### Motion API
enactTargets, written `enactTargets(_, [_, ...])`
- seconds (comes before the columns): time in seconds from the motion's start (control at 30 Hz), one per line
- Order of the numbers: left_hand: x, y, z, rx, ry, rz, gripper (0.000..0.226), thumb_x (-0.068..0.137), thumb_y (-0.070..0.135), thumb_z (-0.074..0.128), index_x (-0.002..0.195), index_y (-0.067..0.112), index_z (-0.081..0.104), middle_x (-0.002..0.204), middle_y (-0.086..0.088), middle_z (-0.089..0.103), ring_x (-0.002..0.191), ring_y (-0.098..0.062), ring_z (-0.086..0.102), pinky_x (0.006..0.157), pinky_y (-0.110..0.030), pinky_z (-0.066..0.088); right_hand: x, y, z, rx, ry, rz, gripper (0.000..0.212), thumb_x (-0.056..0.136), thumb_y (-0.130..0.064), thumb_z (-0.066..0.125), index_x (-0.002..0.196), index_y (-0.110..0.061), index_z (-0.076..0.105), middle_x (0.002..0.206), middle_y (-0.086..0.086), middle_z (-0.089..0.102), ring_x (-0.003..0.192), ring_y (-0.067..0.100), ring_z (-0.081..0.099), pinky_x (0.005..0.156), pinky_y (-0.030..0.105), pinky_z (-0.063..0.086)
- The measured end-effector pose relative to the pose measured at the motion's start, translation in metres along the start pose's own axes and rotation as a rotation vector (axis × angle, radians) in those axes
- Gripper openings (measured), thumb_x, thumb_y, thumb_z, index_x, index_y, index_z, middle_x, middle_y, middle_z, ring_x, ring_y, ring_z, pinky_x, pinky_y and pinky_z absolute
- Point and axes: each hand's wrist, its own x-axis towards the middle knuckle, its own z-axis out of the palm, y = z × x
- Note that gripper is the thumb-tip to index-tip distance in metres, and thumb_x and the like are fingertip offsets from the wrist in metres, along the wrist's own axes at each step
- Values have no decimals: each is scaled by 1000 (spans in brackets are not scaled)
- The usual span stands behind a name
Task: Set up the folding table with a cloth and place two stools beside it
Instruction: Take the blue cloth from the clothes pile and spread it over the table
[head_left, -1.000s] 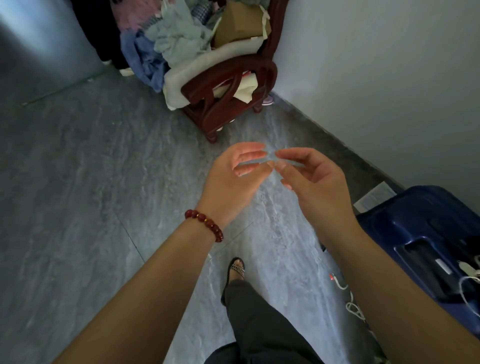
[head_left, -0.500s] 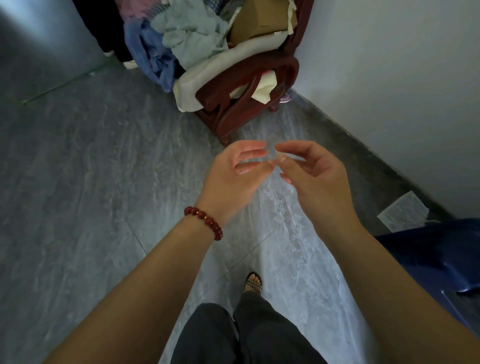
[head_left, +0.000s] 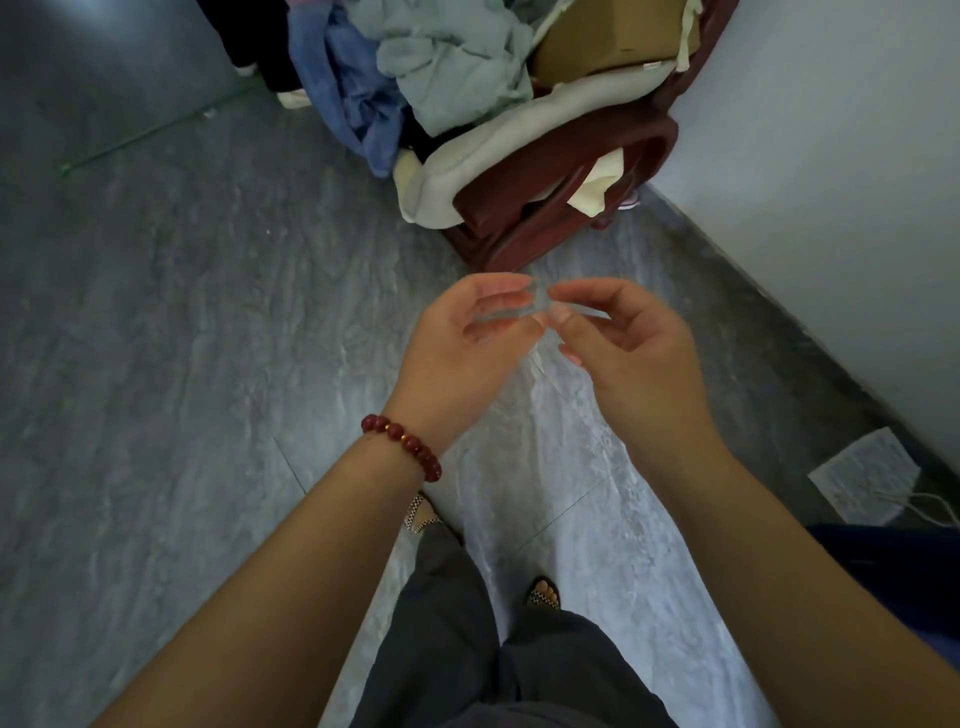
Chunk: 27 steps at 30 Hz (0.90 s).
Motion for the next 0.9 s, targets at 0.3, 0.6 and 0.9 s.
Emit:
enactTargets(0.3, [124, 1, -113, 0, -63, -48, 22, 81, 18, 70, 100, 24, 63, 102, 4, 67, 93, -5, 65, 75, -14, 49, 113, -14, 129, -19, 17, 13, 12, 85, -17, 67, 95, -23, 68, 95, -5, 71, 82, 5, 66, 75, 15, 51])
enactTargets(0.6, [197, 3, -190, -2, -68, -67, 21, 81, 18, 70, 99, 26, 63, 104, 4, 67, 98, -6, 64, 84, -20, 52, 183, -28, 213, 3, -19, 24, 13, 85, -16, 67, 98, -19, 68, 96, -2, 70, 90, 12, 67, 84, 28, 54])
enactTargets(0.9, [280, 3, -231, -4, -31, -87, 23, 83, 15, 68, 105, 16, 64, 103, 2, 67, 94, -3, 64, 79, -12, 50, 262, -25, 263, -26, -41, 67, 13, 85, -16, 67, 98, -19, 67, 93, -2, 69, 84, 9, 66, 82, 30, 53])
